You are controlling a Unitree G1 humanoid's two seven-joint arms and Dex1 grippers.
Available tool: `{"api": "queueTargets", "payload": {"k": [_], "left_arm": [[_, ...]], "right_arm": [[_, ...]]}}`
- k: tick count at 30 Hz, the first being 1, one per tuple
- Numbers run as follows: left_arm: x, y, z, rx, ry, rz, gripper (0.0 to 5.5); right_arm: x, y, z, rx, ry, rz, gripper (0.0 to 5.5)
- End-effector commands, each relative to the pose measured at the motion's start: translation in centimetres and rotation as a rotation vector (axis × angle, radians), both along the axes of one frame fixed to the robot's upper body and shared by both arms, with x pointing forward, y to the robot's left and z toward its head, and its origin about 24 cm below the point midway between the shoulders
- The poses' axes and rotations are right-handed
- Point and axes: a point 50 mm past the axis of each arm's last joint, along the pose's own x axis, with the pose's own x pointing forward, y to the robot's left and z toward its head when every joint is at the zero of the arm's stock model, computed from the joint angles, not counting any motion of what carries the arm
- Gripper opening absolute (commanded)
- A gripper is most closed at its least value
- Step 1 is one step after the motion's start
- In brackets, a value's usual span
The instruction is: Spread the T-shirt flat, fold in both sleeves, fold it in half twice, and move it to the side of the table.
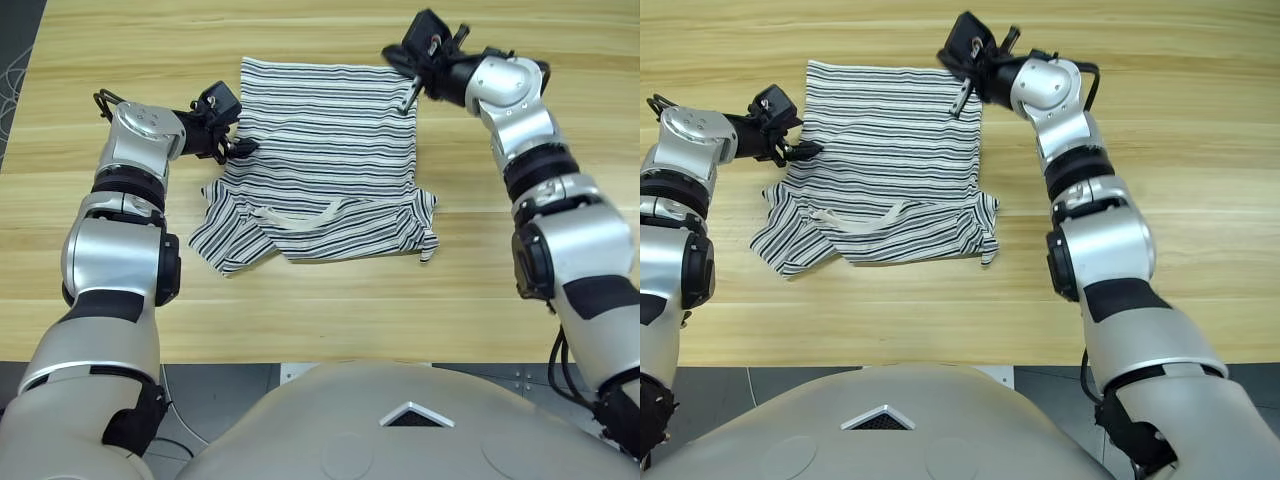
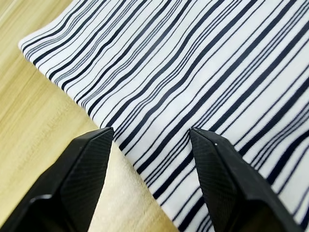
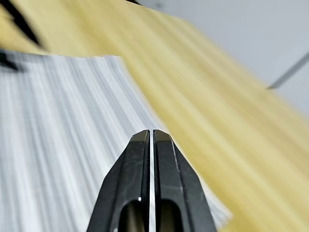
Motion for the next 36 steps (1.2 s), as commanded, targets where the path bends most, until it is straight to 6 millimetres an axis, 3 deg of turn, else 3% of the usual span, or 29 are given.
{"api": "queueTargets", "payload": {"k": [1, 6, 11, 14, 24, 36], "left_arm": [[-0.8, -2.2, -1.7, -0.019, 0.064, -0.107, 2.92], [-0.4, -3.5, -1.7, -0.021, 0.058, -0.141, 2.92], [-0.3, -4.1, -1.6, -0.023, 0.051, -0.161, 2.92], [-0.3, -4.2, -1.7, -0.023, 0.051, -0.169, 2.96], [-0.4, -4.1, -1.7, -0.007, 0.044, -0.172, 2.96], [-0.3, -4.2, -1.4, -0.015, 0.029, -0.186, 2.96]], "right_arm": [[-5.3, -0.1, 1.5, 0.140, 0.233, 0.289, 0.10], [-7.8, 0.0, 1.6, 0.188, 0.415, 0.309, 0.10], [-9.8, -0.3, 0.2, 0.087, 0.517, 0.323, 0.10], [-10.2, -0.4, -0.6, 0.044, 0.529, 0.327, 0.57], [-9.9, 0.2, -1.7, -0.003, 0.488, 0.334, 2.19], [-8.1, 1.7, -2.2, -0.043, 0.430, 0.337, 2.25]]}}
